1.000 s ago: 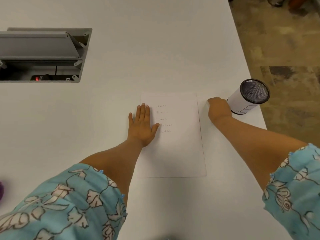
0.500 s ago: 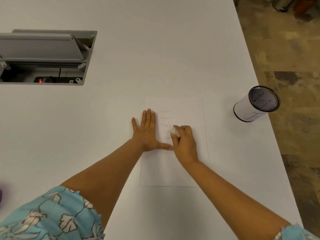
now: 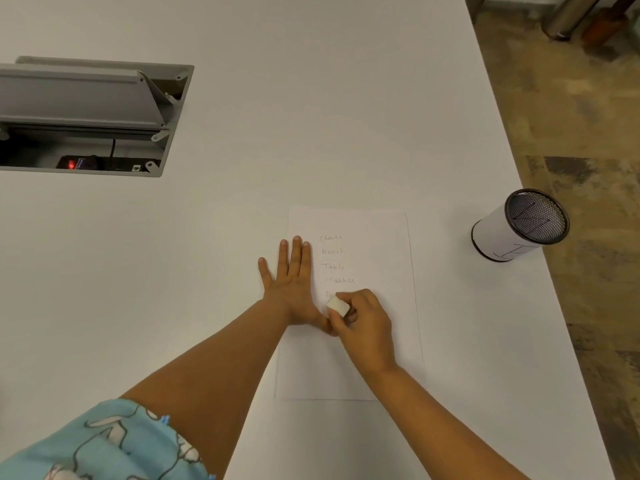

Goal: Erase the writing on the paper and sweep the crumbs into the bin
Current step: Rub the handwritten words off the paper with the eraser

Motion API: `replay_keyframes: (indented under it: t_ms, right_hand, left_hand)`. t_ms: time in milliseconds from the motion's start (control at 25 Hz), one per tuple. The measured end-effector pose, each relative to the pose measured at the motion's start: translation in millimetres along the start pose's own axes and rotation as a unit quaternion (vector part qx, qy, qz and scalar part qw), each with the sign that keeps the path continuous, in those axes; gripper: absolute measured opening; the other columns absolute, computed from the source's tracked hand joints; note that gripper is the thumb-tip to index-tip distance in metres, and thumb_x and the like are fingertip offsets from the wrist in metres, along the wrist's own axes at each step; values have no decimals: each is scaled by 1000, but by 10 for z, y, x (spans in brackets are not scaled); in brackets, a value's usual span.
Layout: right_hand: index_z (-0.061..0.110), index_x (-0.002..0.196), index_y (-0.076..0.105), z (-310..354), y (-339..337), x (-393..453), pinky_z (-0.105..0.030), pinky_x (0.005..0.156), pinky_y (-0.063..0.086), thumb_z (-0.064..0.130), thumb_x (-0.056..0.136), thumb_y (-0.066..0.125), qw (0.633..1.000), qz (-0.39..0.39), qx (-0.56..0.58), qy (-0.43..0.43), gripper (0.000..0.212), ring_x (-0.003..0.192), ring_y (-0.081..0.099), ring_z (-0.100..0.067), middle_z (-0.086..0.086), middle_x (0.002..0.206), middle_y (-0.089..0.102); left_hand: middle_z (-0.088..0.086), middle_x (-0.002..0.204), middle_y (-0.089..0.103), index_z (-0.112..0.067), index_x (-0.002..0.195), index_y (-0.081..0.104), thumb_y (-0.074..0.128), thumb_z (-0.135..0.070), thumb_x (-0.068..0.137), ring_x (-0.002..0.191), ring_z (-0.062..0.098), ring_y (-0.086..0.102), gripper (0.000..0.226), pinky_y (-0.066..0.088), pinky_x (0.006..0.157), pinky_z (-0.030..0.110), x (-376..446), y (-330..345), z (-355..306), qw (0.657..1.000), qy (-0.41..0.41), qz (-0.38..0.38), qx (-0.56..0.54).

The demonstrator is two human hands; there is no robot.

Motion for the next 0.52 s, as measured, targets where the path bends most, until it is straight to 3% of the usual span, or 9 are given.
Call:
replay_keyframes:
  t_ms: [240,520]
  right_hand:
    - [11,99,62,107,107,237,-18,72,49,22,79,68,998,-6,-55,-18,23,82,59,-16,-4,95,60]
    - [12,99,62,36,64,70,-5,69,40,27,80,67,999,-7,-43,2,24,81,54,-9,6,91,53]
  left_hand:
    - [5,146,-41,-16,132,-41,68,-78,43,130,26,-42,154,-22,102,59,-3,3,-14,1000,-6,1,2]
    - [4,148,-39,-17,133,-40,69,-78,43,132,26,-41,154,-21,103,60,-1,11,-10,1000,-6,-9,-2]
Point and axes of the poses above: each hand's wrist, its own x-axis towards the middle knuckle, its own y-axis out of the palm, z = x × y, the point moved 2 cm from there along x, towards the middle knuckle
